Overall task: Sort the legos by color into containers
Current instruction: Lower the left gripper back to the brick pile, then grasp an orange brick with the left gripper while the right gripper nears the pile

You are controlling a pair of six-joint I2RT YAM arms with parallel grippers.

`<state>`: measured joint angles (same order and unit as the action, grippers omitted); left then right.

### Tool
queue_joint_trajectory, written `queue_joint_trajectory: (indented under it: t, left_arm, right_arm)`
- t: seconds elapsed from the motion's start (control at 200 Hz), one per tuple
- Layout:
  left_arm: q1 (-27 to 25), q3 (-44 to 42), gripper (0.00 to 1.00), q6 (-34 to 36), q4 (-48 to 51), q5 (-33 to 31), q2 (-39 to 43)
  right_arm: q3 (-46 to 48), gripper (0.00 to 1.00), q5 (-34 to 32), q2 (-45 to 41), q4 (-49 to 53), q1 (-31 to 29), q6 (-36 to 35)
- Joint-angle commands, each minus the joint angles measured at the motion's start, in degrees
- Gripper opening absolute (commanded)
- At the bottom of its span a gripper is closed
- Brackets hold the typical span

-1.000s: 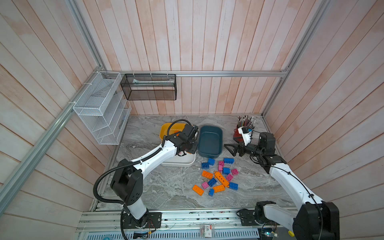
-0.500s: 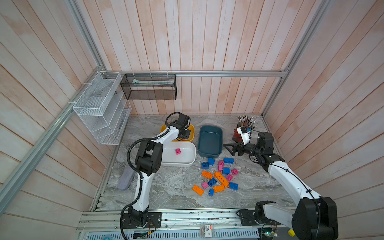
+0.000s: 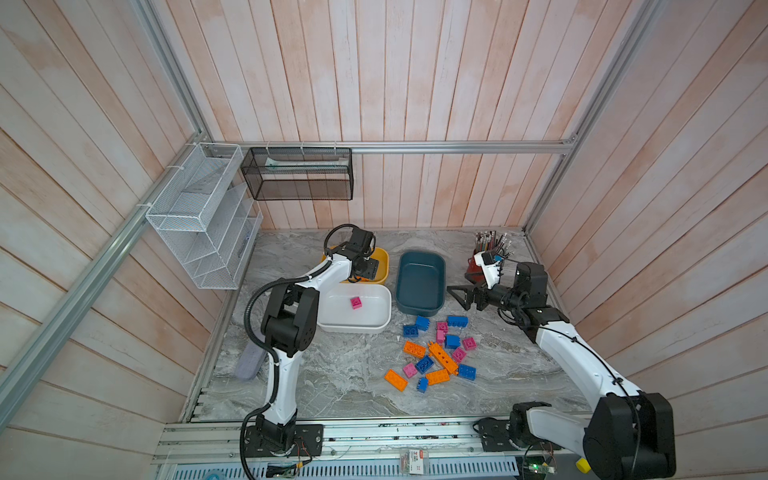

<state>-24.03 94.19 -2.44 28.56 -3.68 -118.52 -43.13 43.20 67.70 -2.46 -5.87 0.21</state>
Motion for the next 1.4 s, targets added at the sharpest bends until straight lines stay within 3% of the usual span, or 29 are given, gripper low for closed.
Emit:
queue_joint_trajectory:
  t: [0.0, 0.065, 0.345, 0.52, 0.73, 1.03, 1.185, 1.395]
  left_arm:
    - [-4.3, -6.2, 0.73, -1.6, -1.2, 4.1, 10.3]
    - [-7.8, -10.4, 0.73, -1.6, -0.8, 4.5, 14.7]
    - [-21.9, -25.4, 0.74, -15.4, 2.0, 3.2, 25.5]
    - [-28.6, -31.9, 0.74, -27.9, 5.2, 1.6, 29.9]
    - [-32.4, -39.0, 0.71, -44.8, 4.6, -2.6, 31.9]
    - [-38.1, -33.5, 0.66, -63.6, 15.5, -9.8, 24.9]
    - [-39.4, -34.0, 0.66, -71.5, 16.5, -8.6, 21.9]
    - [-41.1, -30.8, 0.67, -76.4, 16.4, -9.4, 18.4]
  right_arm:
    - [-1.6, 0.98, -0.2, -1.3, 1.6, -0.3, -1.1]
    - [-1.6, 0.98, -0.5, -1.6, 1.9, -0.3, -1.5]
    - [-1.9, 0.98, -1.5, -1.7, 2.6, -0.3, -2.0]
    - [-1.3, 0.98, -1.2, -2.4, 2.7, -0.3, -1.5]
    - [-0.1, 0.98, 0.6, -2.5, 1.5, -0.5, -0.6]
    - [-0.2, 0.98, 1.4, -2.4, 1.3, -2.0, 0.4]
    - [-0.6, 0.98, 1.9, -2.6, 0.7, -2.1, 1.9]
    - [1.6, 0.97, 3.8, -2.8, -1.1, -3.3, 6.8]
